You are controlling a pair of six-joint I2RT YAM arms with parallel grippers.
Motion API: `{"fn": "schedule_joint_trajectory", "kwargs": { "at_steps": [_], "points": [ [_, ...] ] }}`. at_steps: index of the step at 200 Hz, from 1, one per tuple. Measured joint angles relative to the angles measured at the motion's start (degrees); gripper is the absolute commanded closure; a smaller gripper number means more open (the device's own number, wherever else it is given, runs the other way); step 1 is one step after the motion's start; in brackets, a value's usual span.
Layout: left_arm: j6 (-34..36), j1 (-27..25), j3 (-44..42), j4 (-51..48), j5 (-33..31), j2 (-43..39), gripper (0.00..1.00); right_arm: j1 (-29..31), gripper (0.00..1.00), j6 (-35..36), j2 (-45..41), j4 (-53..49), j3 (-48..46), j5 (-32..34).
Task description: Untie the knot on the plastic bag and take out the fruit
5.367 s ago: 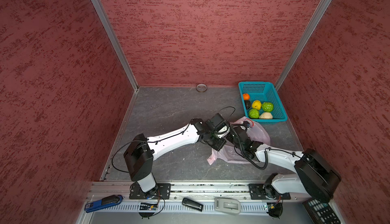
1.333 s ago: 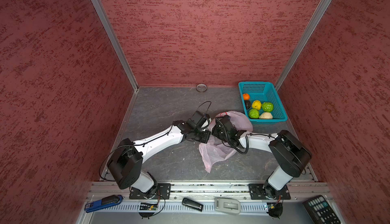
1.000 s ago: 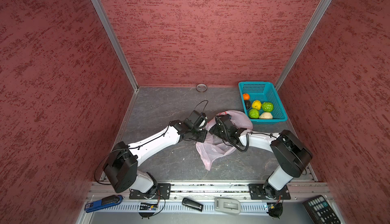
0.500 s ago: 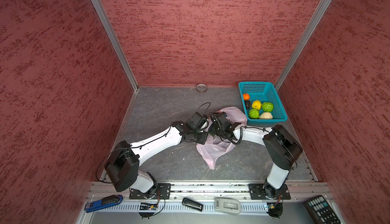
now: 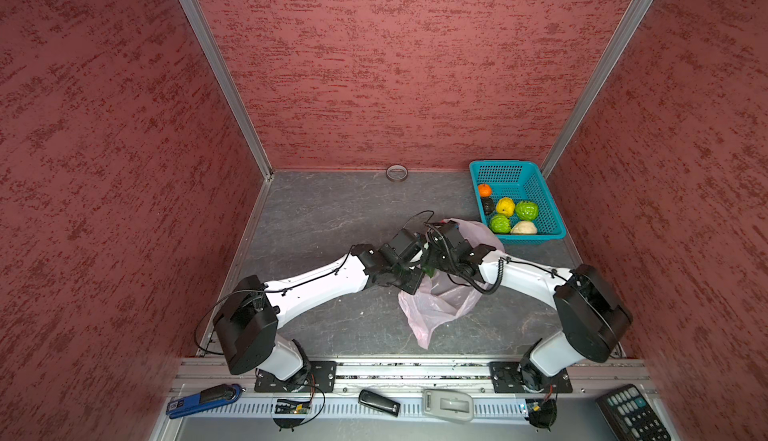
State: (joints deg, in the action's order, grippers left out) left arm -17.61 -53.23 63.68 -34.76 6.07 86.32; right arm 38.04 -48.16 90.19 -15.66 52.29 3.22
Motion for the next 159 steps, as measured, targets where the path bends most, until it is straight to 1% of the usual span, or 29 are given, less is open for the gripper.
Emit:
{"fn": "schedule_joint_trajectory", "kwargs": {
  "at_steps": [37, 66, 97, 113, 159],
  "points": [
    [-0.4, -0.5, -0.1, 0.6, -0.2, 0.0, 1.00, -0.1, 0.02, -0.9, 0.0, 1.6, -0.8, -3.5],
    [-0.7, -0.4, -1.3, 1.2, -0.4, 0.0, 1.00, -0.2, 0.06, -3.2, 0.0, 3.7, -2.5, -6.7],
    [-1.0, -0.1, -3.2, 1.4, -0.4, -0.1, 1.00, -0.2, 0.13, -7.2, -0.5, 5.5, -4.8, -10.2],
    [-1.0, 0.2, -3.9, 1.4, -0.4, -0.1, 1.00, -0.2, 0.14, -8.9, -0.9, 6.4, -5.8, -11.6],
    [-1.0, 0.5, -4.4, 1.5, -0.4, -0.1, 1.00, -0.2, 0.14, -11.6, -1.1, 5.9, -5.8, -13.2]
  ]
}}
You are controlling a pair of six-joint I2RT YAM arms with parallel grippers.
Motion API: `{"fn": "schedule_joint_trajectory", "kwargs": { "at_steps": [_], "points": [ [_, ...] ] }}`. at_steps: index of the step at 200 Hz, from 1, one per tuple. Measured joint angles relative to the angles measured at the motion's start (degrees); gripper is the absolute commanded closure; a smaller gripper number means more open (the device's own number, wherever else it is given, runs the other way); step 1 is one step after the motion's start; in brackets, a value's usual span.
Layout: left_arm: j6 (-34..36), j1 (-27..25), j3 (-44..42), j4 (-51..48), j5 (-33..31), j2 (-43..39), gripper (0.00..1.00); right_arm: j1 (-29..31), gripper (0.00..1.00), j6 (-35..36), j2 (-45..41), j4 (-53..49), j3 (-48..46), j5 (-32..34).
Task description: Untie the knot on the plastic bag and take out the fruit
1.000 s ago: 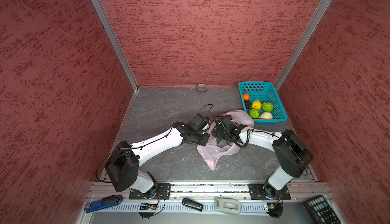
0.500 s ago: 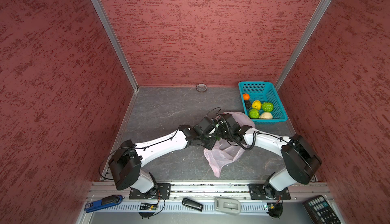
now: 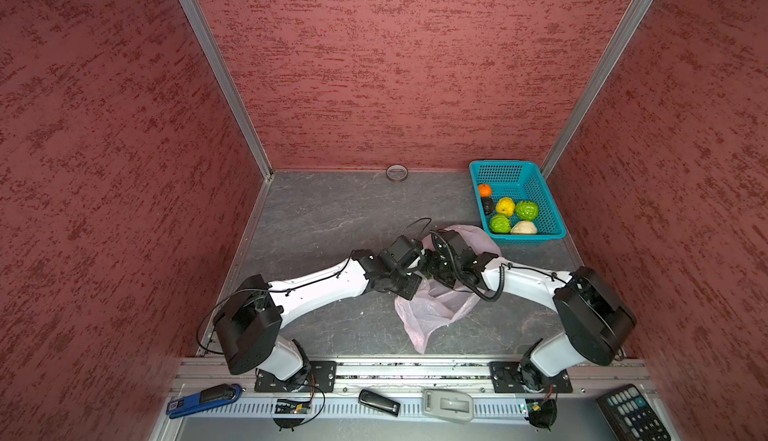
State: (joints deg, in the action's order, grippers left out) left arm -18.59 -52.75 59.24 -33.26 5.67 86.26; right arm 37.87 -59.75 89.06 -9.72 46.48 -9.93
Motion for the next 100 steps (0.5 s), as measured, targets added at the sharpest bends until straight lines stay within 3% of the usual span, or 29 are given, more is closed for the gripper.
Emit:
{"fn": "schedule_joint_trajectory", "kwargs": {
  "at_steps": [100],
  "points": [
    [0.0, 0.3, -0.4, 0.8, 0.0, 0.0, 1.00, 0.0, 0.20, -1.8, -1.3, -2.3, 3.0, -1.3]
  ]
}}
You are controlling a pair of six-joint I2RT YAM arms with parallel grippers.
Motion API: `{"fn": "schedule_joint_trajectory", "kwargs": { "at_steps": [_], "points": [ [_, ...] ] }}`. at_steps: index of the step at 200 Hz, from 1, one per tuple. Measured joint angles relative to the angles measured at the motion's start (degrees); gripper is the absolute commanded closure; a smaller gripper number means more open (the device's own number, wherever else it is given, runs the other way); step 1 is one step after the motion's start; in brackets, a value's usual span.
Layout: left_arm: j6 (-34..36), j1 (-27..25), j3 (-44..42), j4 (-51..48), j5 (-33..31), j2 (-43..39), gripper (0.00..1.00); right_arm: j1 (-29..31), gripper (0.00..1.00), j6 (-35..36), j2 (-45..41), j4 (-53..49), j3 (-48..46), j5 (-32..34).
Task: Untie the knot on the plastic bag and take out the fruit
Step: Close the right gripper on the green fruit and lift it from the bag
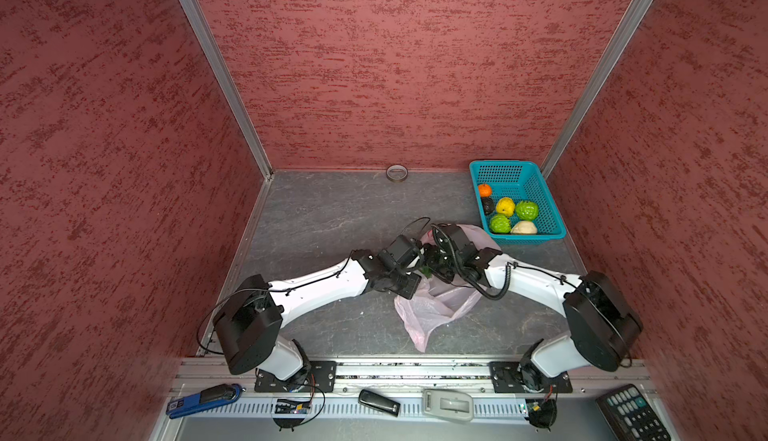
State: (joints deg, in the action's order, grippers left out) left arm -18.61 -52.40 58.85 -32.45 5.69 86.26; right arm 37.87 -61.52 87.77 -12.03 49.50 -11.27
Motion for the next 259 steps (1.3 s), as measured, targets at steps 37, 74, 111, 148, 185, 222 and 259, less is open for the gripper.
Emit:
{"fn": "schedule_joint_trajectory", "kwargs": {
  "at_steps": [37, 74, 111, 148, 185, 222, 259],
  "points": [
    [0.0, 0.0, -0.3, 0.5, 0.0, 0.0, 1.00, 0.0, 0.24, 0.4, 2.0, -0.7, 0.3, 0.0],
    [0.0, 0.0, -1.2, 0.6, 0.0, 0.0, 1.00, 0.3, 0.27, 0.2, 4.0, 0.0, 0.3, 0.1],
    [-0.2, 0.0, -1.7, 0.6, 0.4, 0.0, 1.00, 0.7, 0.34, -0.6, 6.9, 1.8, 0.3, 0.8],
    [-0.5, 0.0, -2.1, 0.6, 0.3, 0.0, 1.00, 0.9, 0.45, -1.4, 6.5, 2.8, -0.3, 2.4],
    [-1.2, 0.0, -3.9, 0.5, 0.1, -1.4, 1.00, 0.9, 0.45, -1.7, 2.2, 2.3, -3.4, 5.0],
    [-1.7, -0.3, -4.7, -0.2, -0.3, -3.2, 1.00, 0.7, 0.46, -2.1, -0.4, 2.1, -5.6, 6.1],
    [-1.8, -0.4, -3.3, -2.2, -1.7, -3.2, 1.00, 0.9, 0.48, -1.2, -2.3, 1.5, -5.6, 5.7]
  ]
}}
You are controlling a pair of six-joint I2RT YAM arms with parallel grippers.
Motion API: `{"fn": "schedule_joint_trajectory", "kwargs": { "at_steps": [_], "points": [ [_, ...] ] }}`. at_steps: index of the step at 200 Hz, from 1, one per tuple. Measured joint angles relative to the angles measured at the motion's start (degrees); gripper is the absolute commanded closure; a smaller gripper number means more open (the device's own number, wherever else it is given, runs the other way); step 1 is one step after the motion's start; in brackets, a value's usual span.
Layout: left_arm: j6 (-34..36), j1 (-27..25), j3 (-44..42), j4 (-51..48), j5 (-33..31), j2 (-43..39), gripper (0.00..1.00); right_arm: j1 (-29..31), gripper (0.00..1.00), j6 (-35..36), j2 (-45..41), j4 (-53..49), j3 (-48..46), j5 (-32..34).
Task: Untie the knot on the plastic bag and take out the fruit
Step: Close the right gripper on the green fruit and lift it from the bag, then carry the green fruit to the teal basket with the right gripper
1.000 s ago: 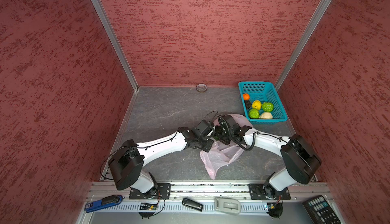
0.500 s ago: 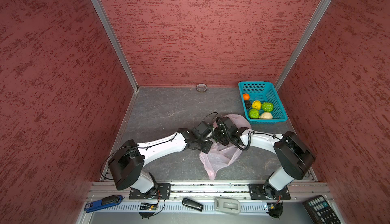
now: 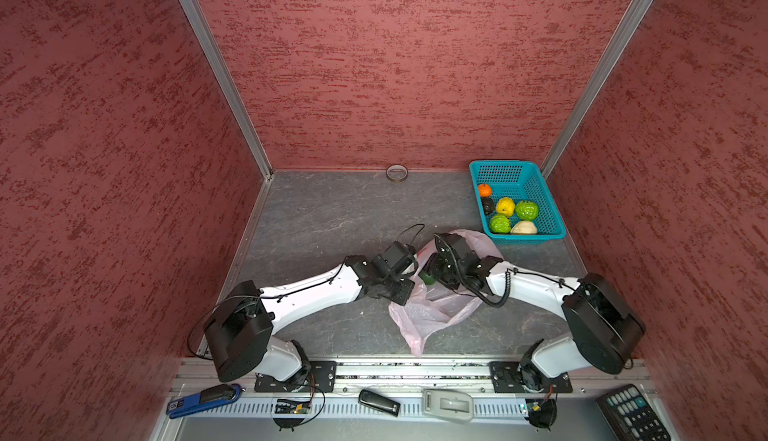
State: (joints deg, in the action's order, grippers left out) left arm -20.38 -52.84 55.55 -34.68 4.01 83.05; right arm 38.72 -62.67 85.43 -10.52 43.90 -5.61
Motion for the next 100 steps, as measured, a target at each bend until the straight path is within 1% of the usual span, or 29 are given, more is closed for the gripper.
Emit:
{"fn": "schedule_joint_trajectory", "kwargs": {
  "at_steps": [43, 100],
  "points": [
    [-0.3, 0.0, 5.3, -2.6, -1.9, 1.7, 1.00, 1.9, 0.48, 2.1, -6.7, -5.4, 0.7, -0.7],
    [-1.2, 0.2, 6.0, -5.2, -3.3, 2.1, 1.00, 3.0, 0.48, 5.3, -16.1, -14.0, 1.6, -2.3]
  ]
}}
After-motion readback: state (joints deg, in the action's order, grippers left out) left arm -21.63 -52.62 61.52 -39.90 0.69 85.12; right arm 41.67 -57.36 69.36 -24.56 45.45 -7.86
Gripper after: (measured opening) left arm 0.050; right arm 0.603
